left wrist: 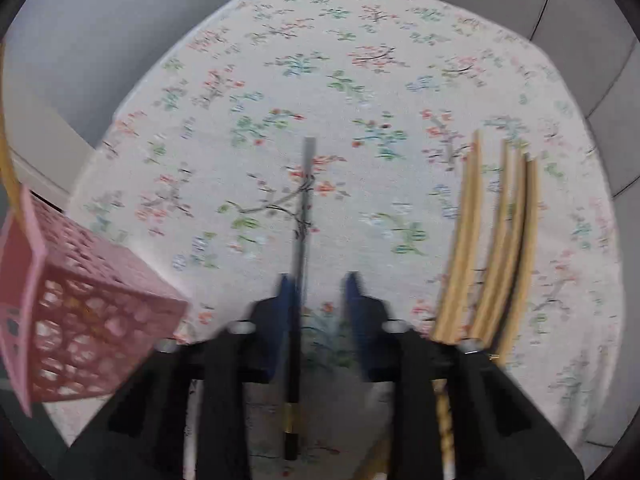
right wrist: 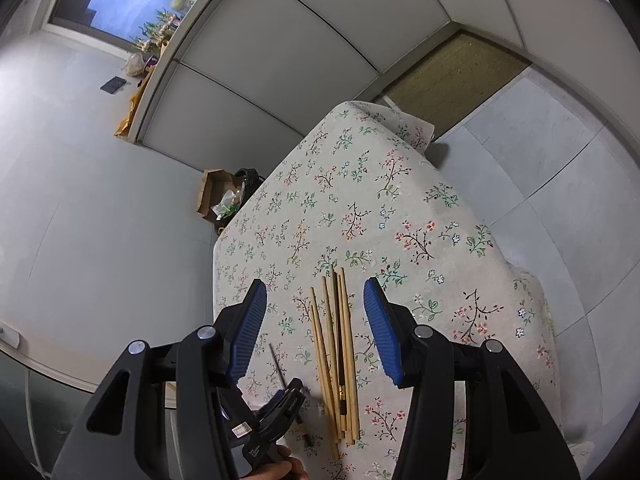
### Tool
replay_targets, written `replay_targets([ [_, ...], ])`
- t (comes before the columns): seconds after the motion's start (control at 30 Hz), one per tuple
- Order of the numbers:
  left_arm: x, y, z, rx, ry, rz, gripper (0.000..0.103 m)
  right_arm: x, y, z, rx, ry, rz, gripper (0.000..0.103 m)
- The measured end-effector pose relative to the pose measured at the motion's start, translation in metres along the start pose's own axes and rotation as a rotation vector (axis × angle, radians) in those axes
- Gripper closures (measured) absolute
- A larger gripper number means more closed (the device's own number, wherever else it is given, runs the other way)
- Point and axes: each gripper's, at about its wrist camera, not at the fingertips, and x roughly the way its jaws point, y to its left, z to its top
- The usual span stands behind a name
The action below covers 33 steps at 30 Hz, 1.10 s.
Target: Organize utensils
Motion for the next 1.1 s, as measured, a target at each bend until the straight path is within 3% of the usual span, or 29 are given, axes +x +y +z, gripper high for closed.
replay_targets([
  [0.07,-0.001,-0.004,-0.002,0.005,0.003,0.011,0.097,0.0,-0.003,-0.001,-0.001,0.005,-0.002,0.052],
  [0.23,-0.011,-0.027,-0.015,0.065,-0.005,0.047,0.097,-0.001,-0.011,-0.001,0.002,0.008,-0.014,0.052],
  [0.33,-0.025,-0.03,-0.014,0.103,-0.078,0.176,0.09,0.002,-0.015,-0.001,0.003,0.012,-0.034,0.052],
  [0.37,-0.03,-0.031,-0.011,0.112,-0.104,0.217,0.082,0.003,-0.016,-0.001,0.004,0.014,-0.041,0.052],
  [0.43,-0.036,-0.028,-0.006,0.112,-0.133,0.237,0.078,0.005,-0.017,-0.002,0.002,0.015,-0.051,0.052],
  [0.53,-0.033,-0.027,-0.005,0.1,-0.084,0.161,0.078,0.007,-0.015,-0.003,-0.009,0.013,-0.066,0.052],
  [0.67,-0.024,-0.026,0.0,0.108,-0.049,0.136,0.077,0.01,-0.009,-0.006,-0.035,0.014,-0.092,0.052],
  [0.83,-0.004,-0.026,0.01,0.103,0.067,-0.018,0.076,0.022,0.0,-0.012,-0.096,0.053,-0.138,0.052],
  [0.87,-0.006,-0.025,0.011,0.104,0.057,-0.031,0.094,0.03,0.003,-0.015,-0.116,0.076,-0.147,0.052],
  [0.9,-0.005,-0.022,0.012,0.097,0.066,-0.07,0.102,0.035,0.004,-0.016,-0.131,0.092,-0.151,0.052],
  [0.97,0.001,-0.014,0.013,0.065,0.113,-0.171,0.103,0.051,0.008,-0.022,-0.167,0.14,-0.159,0.052],
  [1.1,-0.014,-0.003,0.023,0.085,0.057,-0.257,0.103,0.096,0.013,-0.037,-0.231,0.268,-0.174,0.053],
])
